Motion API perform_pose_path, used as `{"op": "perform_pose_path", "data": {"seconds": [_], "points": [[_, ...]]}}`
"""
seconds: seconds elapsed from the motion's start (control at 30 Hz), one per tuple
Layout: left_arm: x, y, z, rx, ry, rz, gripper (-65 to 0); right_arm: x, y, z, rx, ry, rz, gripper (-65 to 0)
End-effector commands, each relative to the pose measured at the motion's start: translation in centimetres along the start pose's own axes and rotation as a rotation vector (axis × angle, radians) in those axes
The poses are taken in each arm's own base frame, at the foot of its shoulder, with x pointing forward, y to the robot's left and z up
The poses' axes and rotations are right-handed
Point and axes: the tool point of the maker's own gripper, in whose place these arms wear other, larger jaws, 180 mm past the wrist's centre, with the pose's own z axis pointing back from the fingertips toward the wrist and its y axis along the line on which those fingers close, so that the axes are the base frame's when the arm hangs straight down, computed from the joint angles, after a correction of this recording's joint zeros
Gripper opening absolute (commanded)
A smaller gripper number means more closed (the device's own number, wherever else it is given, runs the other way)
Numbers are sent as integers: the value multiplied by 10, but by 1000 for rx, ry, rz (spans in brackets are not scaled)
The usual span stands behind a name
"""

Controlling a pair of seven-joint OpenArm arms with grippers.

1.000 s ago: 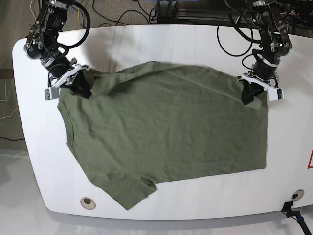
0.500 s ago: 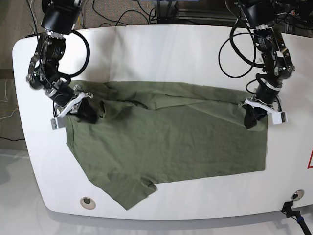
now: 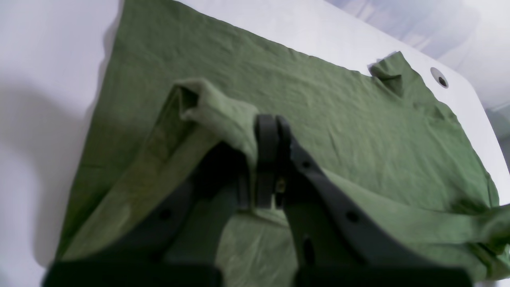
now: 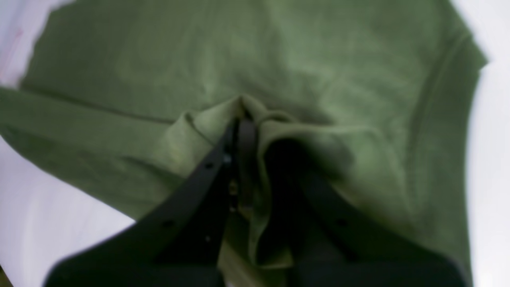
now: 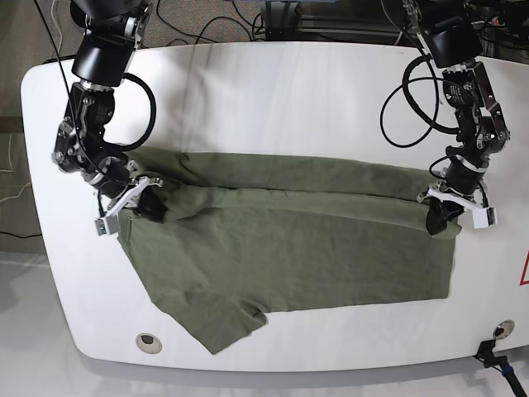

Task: Fold the T-shirt properly
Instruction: 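Fold the held shoulder edge forward over the shirt body with both grippers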

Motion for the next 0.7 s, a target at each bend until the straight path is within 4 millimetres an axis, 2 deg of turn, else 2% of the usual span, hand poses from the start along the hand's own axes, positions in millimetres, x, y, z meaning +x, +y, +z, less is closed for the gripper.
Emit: {"op": "perform_pose_path", "data": {"seconds": [0.0,0.3,0.53,0.67], "points": [[24,-5,-2,-22,-69,-9,-650,30,3,1,24,-100,11,-650],[3,15,-22,8,-8,79,-650,30,-3,-4,14,-125,-11,-650],[6,24,-30,40,18,33,-650,34,-7,-7,-19,-129,26,-650],[10,25,-33,55,25,-8,-650,25,-15,-9,-24,-117,-6,-650]]}}
